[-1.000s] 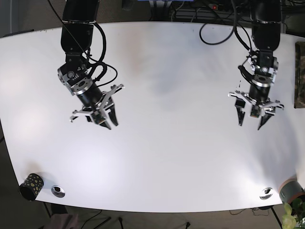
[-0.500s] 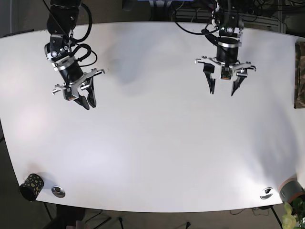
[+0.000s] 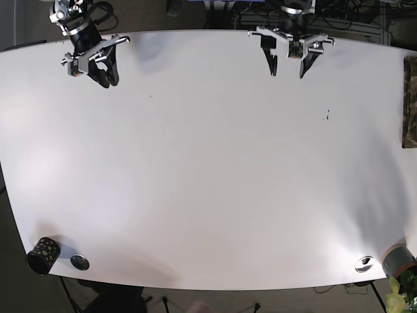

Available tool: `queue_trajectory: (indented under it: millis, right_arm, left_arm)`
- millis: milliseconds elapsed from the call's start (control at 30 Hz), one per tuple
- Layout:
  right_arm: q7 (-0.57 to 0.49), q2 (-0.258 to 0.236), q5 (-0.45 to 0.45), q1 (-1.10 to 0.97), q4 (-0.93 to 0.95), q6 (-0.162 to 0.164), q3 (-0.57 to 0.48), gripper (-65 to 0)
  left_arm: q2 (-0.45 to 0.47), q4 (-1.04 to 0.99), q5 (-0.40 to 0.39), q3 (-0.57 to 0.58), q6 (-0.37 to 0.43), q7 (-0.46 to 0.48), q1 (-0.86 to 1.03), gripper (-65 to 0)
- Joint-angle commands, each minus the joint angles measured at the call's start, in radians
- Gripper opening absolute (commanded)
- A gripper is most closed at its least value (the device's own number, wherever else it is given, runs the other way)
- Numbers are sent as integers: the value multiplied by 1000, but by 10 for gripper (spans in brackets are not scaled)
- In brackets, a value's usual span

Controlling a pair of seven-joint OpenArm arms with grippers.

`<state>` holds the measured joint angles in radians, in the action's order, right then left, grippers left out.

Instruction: Fold the T-shirt properly

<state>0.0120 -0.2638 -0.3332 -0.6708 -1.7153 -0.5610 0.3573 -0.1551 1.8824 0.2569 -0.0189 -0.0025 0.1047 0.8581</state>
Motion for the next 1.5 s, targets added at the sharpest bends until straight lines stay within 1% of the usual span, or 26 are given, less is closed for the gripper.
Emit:
queue_trajectory:
  millis: [0, 167, 367, 433, 567, 633, 700, 767, 867, 967, 1200, 1233, 1300, 1333, 1367, 1467]
  right_arm:
    - [-25, -12, -53, -68, -53, -9, 9, -528]
    - [-24, -13, -91, -228, -113, -9, 10, -528]
    - [-24, -12, -91, -401, -159, -11, 9, -528]
    - [-24, -12, -103, -448, -156, -12, 9, -528]
    - [-24, -12, -134, -499, -136, -12, 4, -528]
    - [-24, -12, -134, -507, -121, -18, 1, -528]
    - [-24, -10, -139, -508, -113, -43, 7, -528]
    - [-24, -10, -154, -510, -124, -58, 10, -528]
    - [-24, -12, -168, -502, -167, -60, 39, -528]
    - [-22, -12, -163, -461, -200, -63, 53, -528]
    - [-19, -12, -162, -356, -214, -63, 50, -525]
    - [-10, -12, -162, -346, -216, -63, 50, -523]
    - [30, -12, -169, -321, -217, -64, 50, -522]
    - [58, -12, -169, -301, -219, -64, 50, -520]
    - [90, -12, -169, -274, -226, -64, 50, -520]
    - [176, -12, -169, -215, -237, -64, 50, -520]
  left_arm:
    - [-2, 42, -3, 23, 5, 31, 69, -306]
    - [-2, 72, -5, 40, 5, 31, 204, -306]
    - [-2, 67, -5, 46, 5, 31, 347, -306]
    - [-2, 56, -6, 47, 5, 31, 393, -307]
    - [-2, 18, -6, 37, 5, 31, 419, -307]
    - [-2, -2, -8, 24, 5, 31, 419, -307]
    - [-2, -5, -8, 23, 5, 31, 419, -315]
    - [-2, 27, -8, 30, 5, 31, 422, -350]
    - [-2, 87, -6, 63, 5, 31, 422, -404]
    - [-2, 122, -5, 69, 3, 31, 405, -408]
    - [-2, 119, -3, 47, 3, 31, 275, -407]
    - [-2, 119, -3, 43, 3, 30, 267, -404]
    - [-2, 119, -3, 43, 3, 30, 257, -371]
    - [-2, 119, -3, 43, 3, 30, 254, -339]
    - [-2, 118, -3, 43, 3, 30, 250, -293]
    - [-2, 118, -3, 41, 3, 30, 223, -207]
